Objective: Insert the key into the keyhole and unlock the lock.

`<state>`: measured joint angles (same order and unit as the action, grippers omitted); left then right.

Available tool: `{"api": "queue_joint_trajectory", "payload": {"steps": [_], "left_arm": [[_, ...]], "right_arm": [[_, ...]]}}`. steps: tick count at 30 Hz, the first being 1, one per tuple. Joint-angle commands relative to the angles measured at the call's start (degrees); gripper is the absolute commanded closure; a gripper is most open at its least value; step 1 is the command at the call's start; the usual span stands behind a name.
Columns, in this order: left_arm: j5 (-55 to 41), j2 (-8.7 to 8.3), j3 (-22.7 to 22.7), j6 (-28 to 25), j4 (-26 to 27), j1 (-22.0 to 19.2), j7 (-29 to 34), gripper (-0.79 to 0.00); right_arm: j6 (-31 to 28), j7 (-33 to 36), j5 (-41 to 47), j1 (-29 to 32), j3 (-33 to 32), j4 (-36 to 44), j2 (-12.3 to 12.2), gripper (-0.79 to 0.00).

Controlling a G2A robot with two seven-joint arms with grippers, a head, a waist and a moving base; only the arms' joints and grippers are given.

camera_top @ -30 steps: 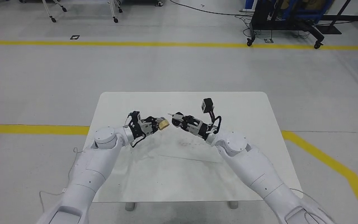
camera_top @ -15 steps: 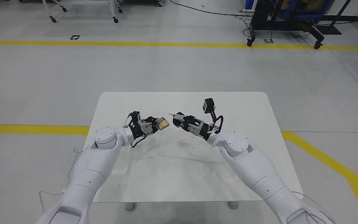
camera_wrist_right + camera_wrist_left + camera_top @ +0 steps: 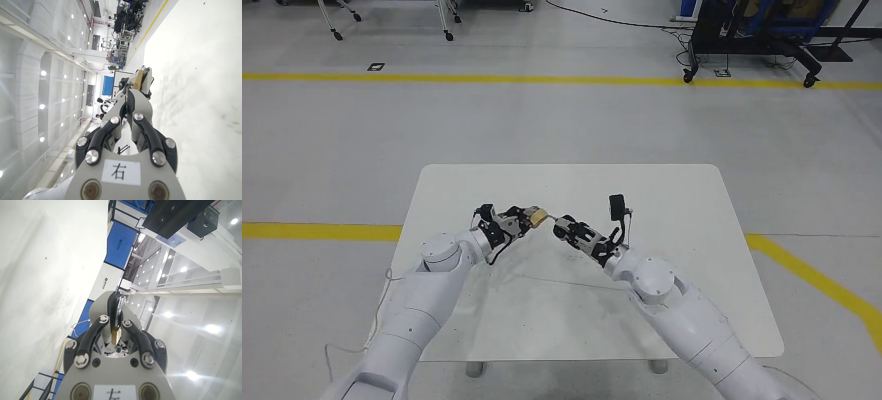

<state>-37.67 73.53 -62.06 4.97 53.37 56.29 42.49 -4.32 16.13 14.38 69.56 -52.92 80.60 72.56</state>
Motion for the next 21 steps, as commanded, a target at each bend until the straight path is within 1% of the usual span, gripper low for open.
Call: {"api": "queue_joint_trajectory", "payload": {"steps": [1,3,6,16,21], "left_arm": [[1.1,0.03,0.4,0.5,0.3,0.0,-0.2,0.0],[1.2,0.05,0.4,0.7,0.3,-0.1,-0.2,0.0],[2.5,0.03,0.5,0.6,0.5,-0.2,-0.7,0.0],[4.2,0.03,0.1,0.0,1.3,0.3,-3.1,0.0],[5.5,0.01,-0.5,-0.3,2.3,0.8,-7.1,0.0]], "right_arm": [[2.8,-0.6,0.3,0.4,0.3,0.3,0.2,0.0],[6.0,-0.3,1.4,-0.1,0.5,0.2,0.4,0.0],[7.3,-1.5,2.4,-0.9,1.0,-0.8,1.0,0.0],[7.2,-2.6,2.3,-1.6,1.7,-2.0,2.0,0.0],[7.5,-6.5,-1.0,-0.5,2.3,-0.6,2.3,0.0]]}}
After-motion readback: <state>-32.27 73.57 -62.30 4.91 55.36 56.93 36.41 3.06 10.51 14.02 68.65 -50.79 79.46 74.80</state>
